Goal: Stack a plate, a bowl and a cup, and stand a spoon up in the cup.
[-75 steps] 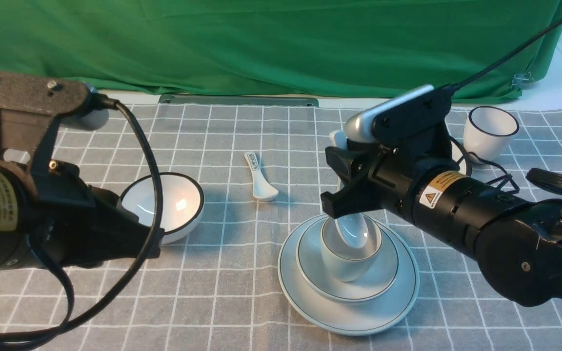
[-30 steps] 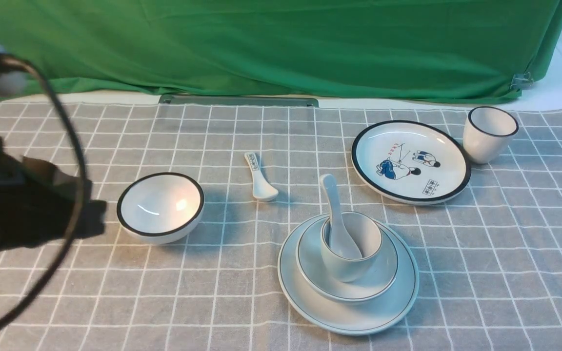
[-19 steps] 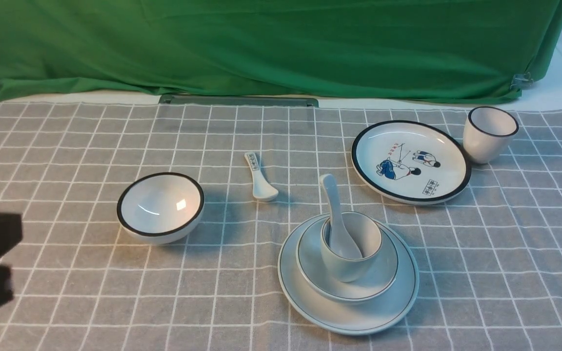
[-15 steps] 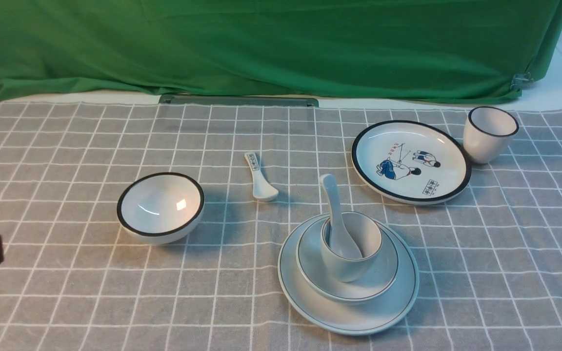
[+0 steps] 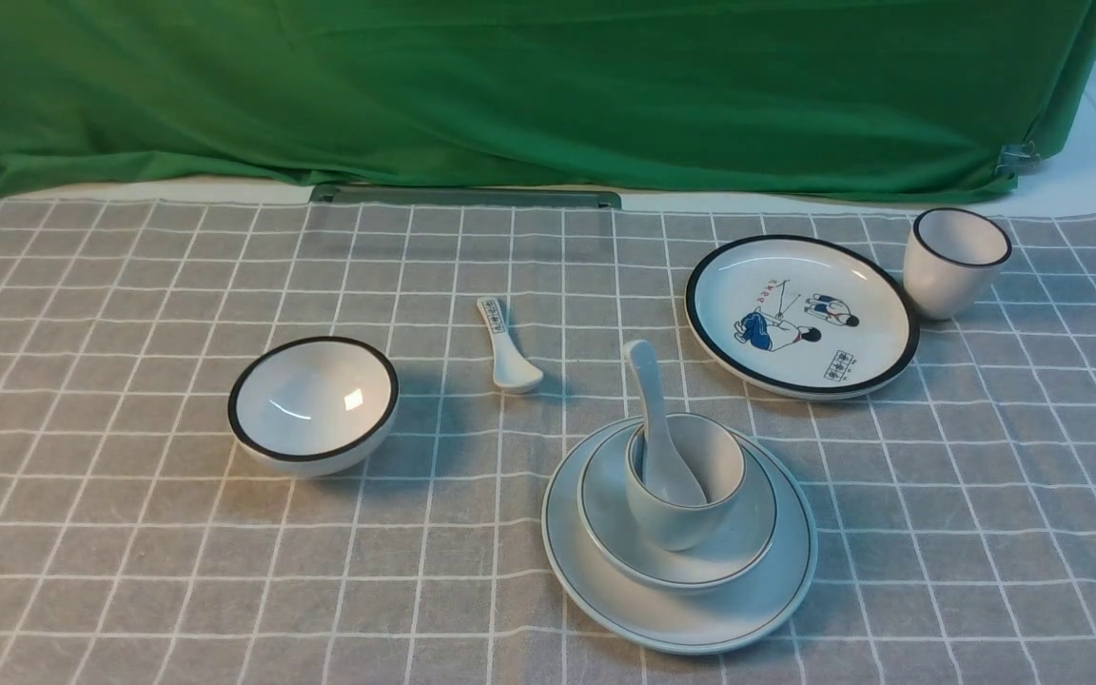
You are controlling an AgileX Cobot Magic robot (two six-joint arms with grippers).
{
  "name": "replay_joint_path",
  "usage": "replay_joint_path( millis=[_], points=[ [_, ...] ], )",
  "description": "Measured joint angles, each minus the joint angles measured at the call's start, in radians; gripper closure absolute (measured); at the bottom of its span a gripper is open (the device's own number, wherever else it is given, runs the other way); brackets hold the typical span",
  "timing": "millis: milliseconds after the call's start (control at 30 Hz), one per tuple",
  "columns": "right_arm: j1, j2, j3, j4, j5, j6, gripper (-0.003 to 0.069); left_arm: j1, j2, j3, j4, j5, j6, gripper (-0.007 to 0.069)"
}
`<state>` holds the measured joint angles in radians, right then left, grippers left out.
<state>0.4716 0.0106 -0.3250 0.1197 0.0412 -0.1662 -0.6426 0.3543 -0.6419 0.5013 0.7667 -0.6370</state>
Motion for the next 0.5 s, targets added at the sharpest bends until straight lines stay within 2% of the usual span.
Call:
replay_joint_path(
  millis=[100,167,267,333,367,433,467,500],
  points=[
    [0.0,0.0,0.0,0.0,0.001,0.0,0.0582,0.0,0.0,0.0,0.0,-0.011,0.01,0.0615],
    [0.0,0.0,0.0,0.0,0.002,0.0,0.0574,0.0,-0.001,0.004,-0.018,-0.071,0.044,0.0615],
    [0.0,0.0,0.0,0.0,0.002,0.0,0.0571,0.017,-0.015,0.037,-0.119,-0.21,0.206,0.0615],
    [0.0,0.0,0.0,0.0,0.002,0.0,0.0568,0.06,-0.035,0.086,-0.242,-0.327,0.374,0.0615],
    [0.0,0.0,0.0,0.0,0.002,0.0,0.0568,0.067,-0.038,0.093,-0.257,-0.34,0.393,0.0615],
    [0.0,0.0,0.0,0.0,0.002,0.0,0.0562,0.173,-0.089,0.19,-0.435,-0.474,0.575,0.0615],
    [0.0,0.0,0.0,0.0,0.002,0.0,0.0561,0.173,-0.094,0.19,-0.435,-0.496,0.599,0.0615],
    [0.0,0.0,0.0,0.0,0.002,0.0,0.0554,0.259,-0.133,0.264,-0.518,-0.58,0.658,0.0615]
  ],
)
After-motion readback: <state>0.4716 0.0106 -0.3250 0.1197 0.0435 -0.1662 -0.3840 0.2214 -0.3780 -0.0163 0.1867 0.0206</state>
